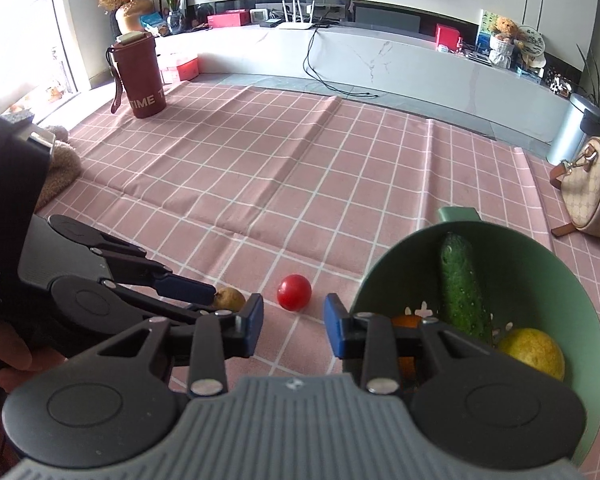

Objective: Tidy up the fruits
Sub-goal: 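Return both tools to the cloth toward the tomato and last brown fruit, then grasp the red tomato with the right tool while the left tool grasps the brown fruit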

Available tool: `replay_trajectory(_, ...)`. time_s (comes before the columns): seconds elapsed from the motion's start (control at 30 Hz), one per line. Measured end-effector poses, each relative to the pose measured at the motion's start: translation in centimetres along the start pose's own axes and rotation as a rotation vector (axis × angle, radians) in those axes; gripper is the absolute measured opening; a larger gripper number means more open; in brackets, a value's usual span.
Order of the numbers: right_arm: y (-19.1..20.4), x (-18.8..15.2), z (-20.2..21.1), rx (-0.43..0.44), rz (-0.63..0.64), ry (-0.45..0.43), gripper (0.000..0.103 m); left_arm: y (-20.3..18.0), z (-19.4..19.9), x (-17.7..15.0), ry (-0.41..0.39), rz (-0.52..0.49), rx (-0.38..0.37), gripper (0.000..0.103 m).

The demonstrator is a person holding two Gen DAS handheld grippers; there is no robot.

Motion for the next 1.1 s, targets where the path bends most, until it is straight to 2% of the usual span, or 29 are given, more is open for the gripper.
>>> replay_trajectory(0.07,0.1,0.3,-0.3,0.003,0.026,0.007,0.029,0.0,0.0,0.2,-0.003,0.002,-0.013,0.031)
replay_trajectory(0.23,0.5,0.9,-1.2,0.038,0.082,0.042,0.029,1.0,0.8,0.4,-0.021,0.032,0.000,0.030)
replay_trajectory(0.43,1.3,1.3,-2.9,0.094,0.208,0.160,0.030,3.4,2.3,0.9,-0.046,0.114,0.020,0.030)
replay_trajectory(0.63,2.2,1.5,-5.6,0.042,0.370,0.254,0.030,4.2,2.7,1.0,-0.057,0.149,0.014,0.030)
replay_trajectory(0.87,2.5,1.5,-7.9,-0.012,0.395,0.328,0.030,4.8,2.7,1.0,-0.057,0.175,0.000,0.030)
replay_trajectory(1.1,2.3,1.4,-9.1,-0.069,0.426,0.361,0.029,5.6,3.0,1.2,-0.071,0.201,-0.013,0.030)
Point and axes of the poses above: each gripper's, at about its wrist camera, not at the fingertips, and z roughly against the way its jaws point, y to its left, x to its top, the point moved 7 cm from there along -z, roughly the way its jaws point, and after that the axes turned 2 degrees about -z, right-handed, at the moved point
